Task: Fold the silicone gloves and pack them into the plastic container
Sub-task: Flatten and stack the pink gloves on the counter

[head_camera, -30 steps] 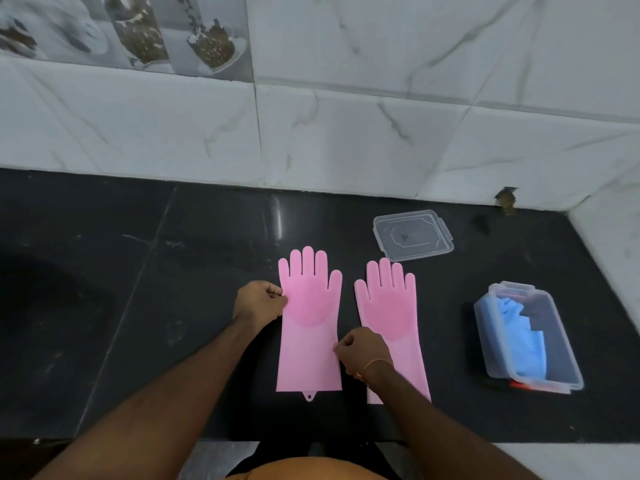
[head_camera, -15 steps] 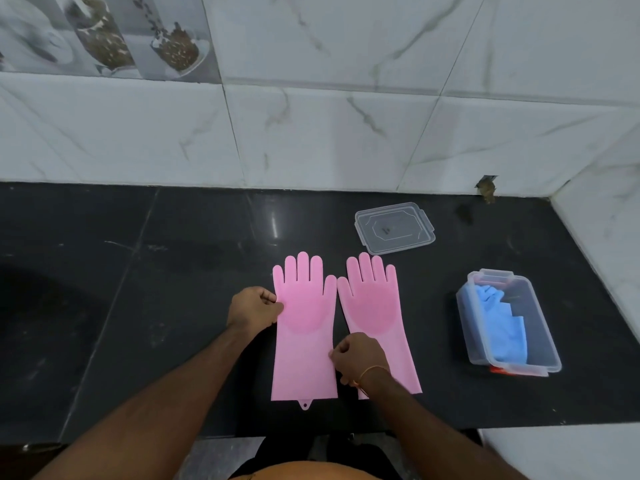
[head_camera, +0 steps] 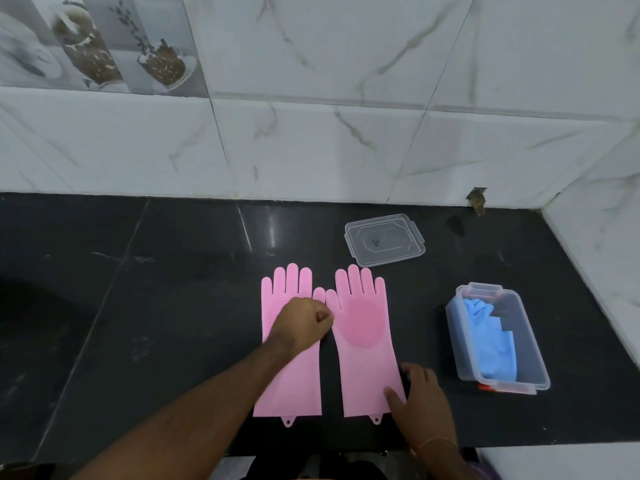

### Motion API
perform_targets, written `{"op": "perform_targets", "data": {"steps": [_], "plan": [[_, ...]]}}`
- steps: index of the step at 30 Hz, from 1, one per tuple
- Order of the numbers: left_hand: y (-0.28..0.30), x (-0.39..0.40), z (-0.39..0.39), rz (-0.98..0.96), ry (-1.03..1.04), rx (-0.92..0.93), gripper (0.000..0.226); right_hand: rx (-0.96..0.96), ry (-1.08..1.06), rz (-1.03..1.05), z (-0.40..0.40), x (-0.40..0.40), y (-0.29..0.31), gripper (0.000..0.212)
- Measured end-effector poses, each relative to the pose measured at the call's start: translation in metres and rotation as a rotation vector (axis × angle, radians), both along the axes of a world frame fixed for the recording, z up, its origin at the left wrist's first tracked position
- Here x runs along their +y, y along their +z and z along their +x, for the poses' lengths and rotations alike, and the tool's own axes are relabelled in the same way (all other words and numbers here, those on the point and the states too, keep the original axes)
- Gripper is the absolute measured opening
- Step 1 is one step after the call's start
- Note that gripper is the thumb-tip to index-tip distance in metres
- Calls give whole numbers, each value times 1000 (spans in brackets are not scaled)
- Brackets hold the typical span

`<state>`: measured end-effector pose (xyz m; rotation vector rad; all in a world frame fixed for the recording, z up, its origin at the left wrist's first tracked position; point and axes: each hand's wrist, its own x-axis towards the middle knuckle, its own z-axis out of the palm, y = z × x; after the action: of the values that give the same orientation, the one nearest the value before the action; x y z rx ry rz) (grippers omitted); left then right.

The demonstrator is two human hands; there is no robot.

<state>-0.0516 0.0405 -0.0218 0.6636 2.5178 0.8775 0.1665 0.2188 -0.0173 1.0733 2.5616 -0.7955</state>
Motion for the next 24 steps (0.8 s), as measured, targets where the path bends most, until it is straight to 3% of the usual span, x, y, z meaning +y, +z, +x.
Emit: {"op": "perform_targets", "data": {"steps": [6, 14, 20, 24], "plan": [[-10, 43, 10, -130, -18, -47, 25, 1, -42, -71, 11, 7, -1, 47], [-11, 43, 5, -132, -33, -42, 31, -43, -65, -151, 8, 7, -3, 29], [-9, 48, 2, -173, -28, -62, 20, -60, -40, -171, 10, 10, 0, 26], [3, 65, 4, -128, -11, 19, 22, -44, -66, -171, 13, 12, 6, 30]]}}
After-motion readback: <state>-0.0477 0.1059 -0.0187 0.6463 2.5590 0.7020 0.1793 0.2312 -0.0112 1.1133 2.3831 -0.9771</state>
